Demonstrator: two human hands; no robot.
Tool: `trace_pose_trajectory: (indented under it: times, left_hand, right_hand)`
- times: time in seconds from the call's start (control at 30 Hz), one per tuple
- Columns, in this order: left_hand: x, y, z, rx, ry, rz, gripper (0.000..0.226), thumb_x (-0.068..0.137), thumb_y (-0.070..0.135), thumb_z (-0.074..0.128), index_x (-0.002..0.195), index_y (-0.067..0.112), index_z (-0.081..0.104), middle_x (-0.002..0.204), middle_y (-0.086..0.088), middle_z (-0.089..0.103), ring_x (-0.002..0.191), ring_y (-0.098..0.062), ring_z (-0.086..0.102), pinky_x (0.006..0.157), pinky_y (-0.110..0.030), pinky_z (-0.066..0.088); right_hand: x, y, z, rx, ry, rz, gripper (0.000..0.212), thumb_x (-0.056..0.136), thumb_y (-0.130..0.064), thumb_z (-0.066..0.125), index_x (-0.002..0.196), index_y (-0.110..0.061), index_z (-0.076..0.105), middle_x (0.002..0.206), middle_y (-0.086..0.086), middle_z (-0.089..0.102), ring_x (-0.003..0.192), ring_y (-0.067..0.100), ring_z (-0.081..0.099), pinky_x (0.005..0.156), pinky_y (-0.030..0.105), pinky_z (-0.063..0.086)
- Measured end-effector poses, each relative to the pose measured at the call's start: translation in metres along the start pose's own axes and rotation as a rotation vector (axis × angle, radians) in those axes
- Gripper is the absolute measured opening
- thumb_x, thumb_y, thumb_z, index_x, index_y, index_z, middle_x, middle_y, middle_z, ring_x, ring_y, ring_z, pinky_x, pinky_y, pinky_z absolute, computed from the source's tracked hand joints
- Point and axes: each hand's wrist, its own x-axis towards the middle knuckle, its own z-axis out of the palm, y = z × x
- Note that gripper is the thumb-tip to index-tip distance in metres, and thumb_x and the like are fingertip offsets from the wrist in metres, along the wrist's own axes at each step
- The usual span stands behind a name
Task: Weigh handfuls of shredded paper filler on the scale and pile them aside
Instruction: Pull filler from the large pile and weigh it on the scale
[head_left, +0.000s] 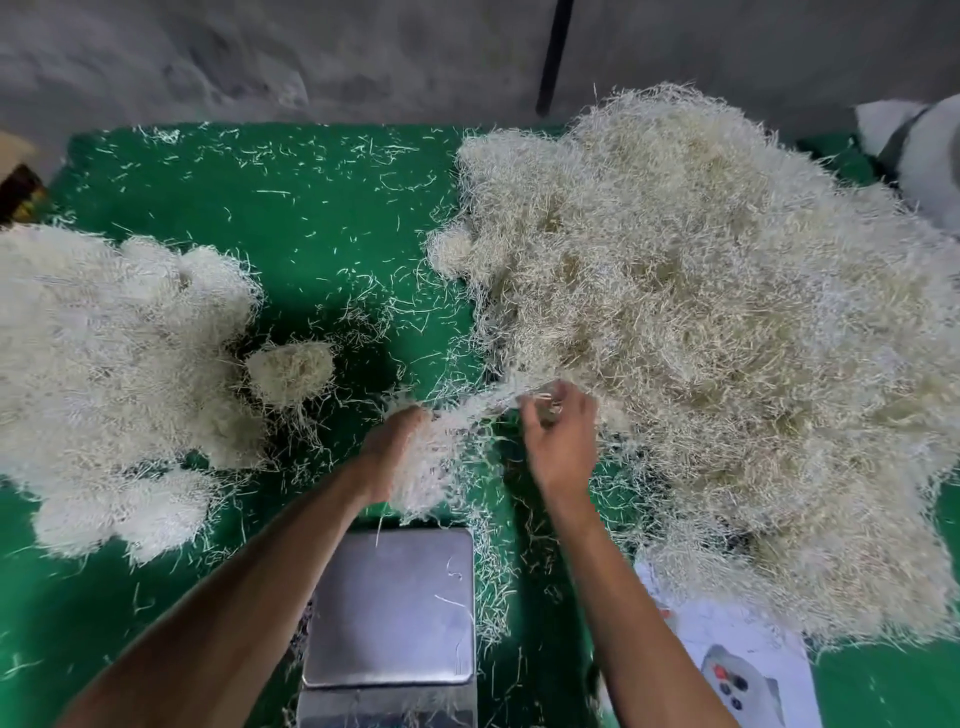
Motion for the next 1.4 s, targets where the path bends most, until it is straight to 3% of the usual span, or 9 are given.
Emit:
trace_pose_trajectory:
  times: [0.13, 0.33, 0.47, 0.63, 0.8, 1.0, 1.17, 1.27, 1.4]
  left_hand:
    - [-0.005, 0.009, 0.000, 0.032, -0.045, -0.076, 0.084, 0.081, 0.078, 0.057, 0.142, 0.021, 0.051, 0.145, -0.011, 0.051, 0.113, -0.020, 0.056, 0.101, -0.040, 0.039]
    - [-0.011, 0.013, 0.016, -0.328, -0.097, -0.050, 0.021, 0.094, 0.046, 0.065, 0.108, 0.029, 0.064, 0.120, 0.002, 0.065, 0.088, 0.000, 0.071, 0.072, -0.021, 0.058]
    - [-0.007, 0.006, 0.010, -0.344, -0.165, -0.110, 0.035, 0.106, 0.021, 0.049, 0.140, 0.017, 0.053, 0.155, -0.022, 0.039, 0.140, -0.041, 0.041, 0.114, -0.060, 0.035]
    - [-0.014, 0.005, -0.009, -0.392, -0.156, -0.081, 0.042, 0.098, 0.033, 0.051, 0.132, 0.008, 0.054, 0.149, -0.031, 0.042, 0.122, -0.043, 0.058, 0.105, -0.065, 0.042]
    - [-0.021, 0.012, -0.012, 0.037, -0.369, 0.013, 0.054, 0.099, 0.056, 0.046, 0.147, 0.032, 0.046, 0.165, -0.003, 0.028, 0.152, -0.029, 0.022, 0.122, -0.053, 0.010]
    - [-0.031, 0.016, -0.033, -0.073, -0.107, 0.032, 0.027, 0.107, 0.027, 0.046, 0.132, 0.030, 0.057, 0.162, -0.013, 0.030, 0.149, -0.039, 0.025, 0.120, -0.056, 0.018]
    - [-0.034, 0.007, -0.027, -0.599, 0.216, 0.076, 0.031, 0.087, 0.036, 0.053, 0.073, 0.015, 0.070, 0.087, -0.008, 0.058, 0.075, -0.026, 0.068, 0.067, -0.032, 0.056]
    - [-0.030, -0.011, -0.018, -0.733, 0.299, 0.003, 0.082, 0.108, 0.031, 0.031, 0.031, 0.026, 0.061, 0.070, -0.001, 0.062, 0.052, -0.006, 0.068, 0.050, -0.018, 0.056]
    - [-0.042, -0.006, -0.008, -0.387, 0.139, 0.086, 0.055, 0.085, 0.072, 0.053, 0.104, 0.025, 0.076, 0.114, -0.008, 0.073, 0.105, -0.020, 0.070, 0.094, -0.050, 0.055]
  right_hand:
    - [0.017, 0.010, 0.011, -0.389, -0.322, -0.072, 0.052, 0.094, -0.048, 0.068, 0.132, -0.016, 0.054, 0.136, 0.010, 0.055, 0.123, 0.026, 0.054, 0.111, 0.043, 0.045]
    - [-0.036, -0.026, 0.033, 0.241, -0.639, -0.049, 0.009, 0.100, -0.006, 0.058, 0.103, -0.010, 0.065, 0.079, -0.006, 0.058, 0.060, 0.003, 0.052, 0.049, 0.014, 0.042]
    - [-0.048, -0.037, 0.016, 0.439, -0.745, -0.121, 0.014, 0.101, -0.030, 0.060, 0.095, -0.030, 0.072, 0.072, -0.018, 0.059, 0.053, -0.002, 0.052, 0.048, 0.015, 0.041]
    - [-0.014, -0.028, -0.007, 0.315, -0.385, 0.052, 0.047, 0.098, -0.060, 0.055, 0.101, -0.014, 0.065, 0.099, 0.012, 0.076, 0.075, 0.028, 0.073, 0.071, 0.047, 0.063]
    - [-0.007, -0.053, 0.000, 0.334, -0.652, 0.343, 0.114, 0.078, -0.093, 0.044, 0.141, 0.002, 0.051, 0.144, 0.024, 0.055, 0.129, 0.031, 0.058, 0.119, 0.052, 0.036]
    - [0.006, -0.074, 0.018, 1.151, -0.565, 0.743, 0.089, 0.083, -0.055, 0.078, 0.155, -0.024, 0.036, 0.163, 0.016, 0.029, 0.139, 0.037, 0.042, 0.115, 0.053, 0.040]
    - [0.005, -0.076, 0.030, 1.342, -0.468, 0.896, 0.054, 0.103, -0.011, 0.053, 0.155, -0.017, 0.039, 0.136, 0.018, 0.054, 0.101, 0.031, 0.071, 0.072, 0.035, 0.063]
    - [0.003, -0.071, 0.041, 1.370, -0.399, 0.974, 0.061, 0.105, -0.031, 0.052, 0.160, -0.020, 0.031, 0.165, 0.021, 0.026, 0.144, 0.043, 0.042, 0.107, 0.054, 0.049]
    - [0.008, -0.070, 0.051, 1.282, -0.462, 0.968, 0.076, 0.101, -0.054, 0.046, 0.163, -0.026, 0.013, 0.168, 0.016, 0.012, 0.155, 0.040, 0.013, 0.124, 0.062, 0.011]
